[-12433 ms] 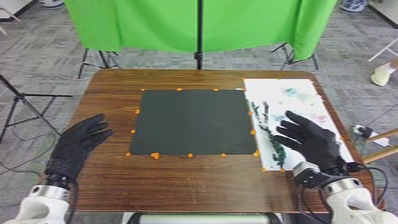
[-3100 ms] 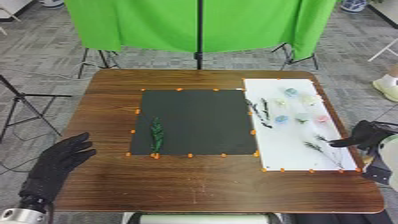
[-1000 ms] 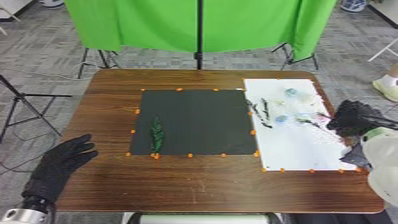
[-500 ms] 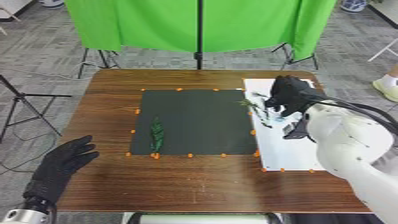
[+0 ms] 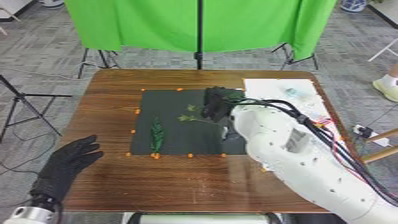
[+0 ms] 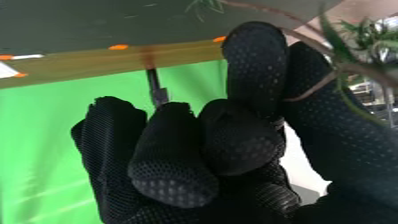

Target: Arrange flowers

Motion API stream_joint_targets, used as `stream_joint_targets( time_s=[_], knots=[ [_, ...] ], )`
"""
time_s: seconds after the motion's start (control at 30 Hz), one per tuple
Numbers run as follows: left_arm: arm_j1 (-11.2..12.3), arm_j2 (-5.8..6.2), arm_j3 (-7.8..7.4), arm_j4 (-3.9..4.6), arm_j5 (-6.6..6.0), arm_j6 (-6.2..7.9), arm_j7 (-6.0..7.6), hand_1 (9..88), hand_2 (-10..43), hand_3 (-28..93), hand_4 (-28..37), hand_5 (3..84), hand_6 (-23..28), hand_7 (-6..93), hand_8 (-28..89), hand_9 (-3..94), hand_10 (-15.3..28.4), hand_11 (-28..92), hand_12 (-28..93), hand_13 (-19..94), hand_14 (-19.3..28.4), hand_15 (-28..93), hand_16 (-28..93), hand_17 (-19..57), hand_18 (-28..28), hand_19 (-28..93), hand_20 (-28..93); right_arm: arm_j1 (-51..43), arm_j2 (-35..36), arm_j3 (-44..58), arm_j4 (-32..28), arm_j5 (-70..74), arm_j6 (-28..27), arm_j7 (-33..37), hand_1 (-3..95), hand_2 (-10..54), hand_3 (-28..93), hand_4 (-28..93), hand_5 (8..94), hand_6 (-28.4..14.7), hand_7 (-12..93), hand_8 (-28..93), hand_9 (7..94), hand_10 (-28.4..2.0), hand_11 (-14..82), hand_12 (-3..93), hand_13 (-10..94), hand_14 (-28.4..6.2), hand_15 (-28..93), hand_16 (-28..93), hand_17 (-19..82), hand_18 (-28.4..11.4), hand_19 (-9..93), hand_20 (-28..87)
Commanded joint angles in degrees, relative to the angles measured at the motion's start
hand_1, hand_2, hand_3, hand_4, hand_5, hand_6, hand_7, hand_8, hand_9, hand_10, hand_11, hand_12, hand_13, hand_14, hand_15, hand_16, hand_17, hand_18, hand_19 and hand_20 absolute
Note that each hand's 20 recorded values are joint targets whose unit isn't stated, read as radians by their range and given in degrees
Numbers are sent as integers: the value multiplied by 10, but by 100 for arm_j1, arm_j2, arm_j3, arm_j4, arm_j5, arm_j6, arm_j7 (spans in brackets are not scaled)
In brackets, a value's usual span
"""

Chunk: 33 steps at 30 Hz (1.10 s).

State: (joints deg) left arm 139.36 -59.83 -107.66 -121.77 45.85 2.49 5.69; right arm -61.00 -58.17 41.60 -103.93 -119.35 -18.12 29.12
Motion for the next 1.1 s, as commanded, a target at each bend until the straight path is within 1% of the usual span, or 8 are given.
stream_joint_targets(
  time_s=[0.03,0.23,0.33,0.43,0.53,0.67,0.77,1.1],
  knots=[
    [38,-25,22,50,13,-67,-133,270,47,730,-282,414,61,240,-118,381,151,297,146,306,180,486,-63,-66,241,598,-27,-65,-396,-537,265,-939,271,546,380,-83,879,-255,841,-5,530,88,937,-59,665,288,911,-52,770,265,565,-222,932,692],
    [-39,27,79,80,27,-133,-166,270,47,729,-282,414,61,238,-118,381,152,296,146,305,180,486,-63,-66,241,597,-27,45,-650,-872,576,-1364,152,940,375,-80,875,-257,847,-3,517,77,937,-56,663,284,926,-43,753,263,578,-220,932,686],
    [-73,44,98,95,32,-149,-189,270,47,730,-281,413,61,239,-117,380,152,296,146,305,181,486,-63,-66,241,597,-27,108,-888,-886,793,-1328,-107,1224,369,-73,875,-255,855,0,507,63,937,-54,666,272,934,-39,748,260,590,-219,932,686],
    [-88,61,114,104,34,-168,-208,270,48,729,-282,413,61,239,-117,379,152,296,147,305,180,486,-63,-66,241,597,-27,129,-1096,-832,949,-1136,-218,1385,337,-34,887,-217,912,11,508,-112,937,-48,734,219,937,-37,793,212,633,-223,932,695],
    [-109,92,122,117,32,-192,-244,270,48,729,-281,414,61,239,-117,379,152,296,147,304,180,486,-63,-66,241,597,-27,100,-1271,-759,1032,-1001,-300,1546,327,-13,890,-203,936,15,512,-106,937,-46,775,200,937,-39,825,183,661,-226,932,700],
    [-149,117,152,130,37,-204,-269,269,47,730,-281,413,61,239,-118,380,152,296,146,304,181,486,-62,-66,241,597,-27,34,-1522,-577,1052,-777,-659,1909,322,-1,892,-195,937,20,531,-94,937,-47,790,191,937,-35,838,173,678,-227,932,702],
    [-169,133,162,140,30,-194,-281,270,47,730,-282,413,60,241,-118,379,152,296,146,305,181,486,-63,-66,241,597,-27,-15,-1711,-361,989,-433,-1291,2310,321,11,886,-195,937,21,534,-90,937,-44,793,187,937,-32,843,167,687,-225,932,700],
    [-128,107,153,128,36,-187,-289,270,47,730,-282,413,61,240,-119,380,152,297,146,304,180,488,-62,-66,241,597,-27,-147,-1689,-259,906,-428,-1159,2224,287,31,858,-217,937,13,484,-107,937,-36,748,198,937,-12,810,169,684,-216,932,687]
  ],
)
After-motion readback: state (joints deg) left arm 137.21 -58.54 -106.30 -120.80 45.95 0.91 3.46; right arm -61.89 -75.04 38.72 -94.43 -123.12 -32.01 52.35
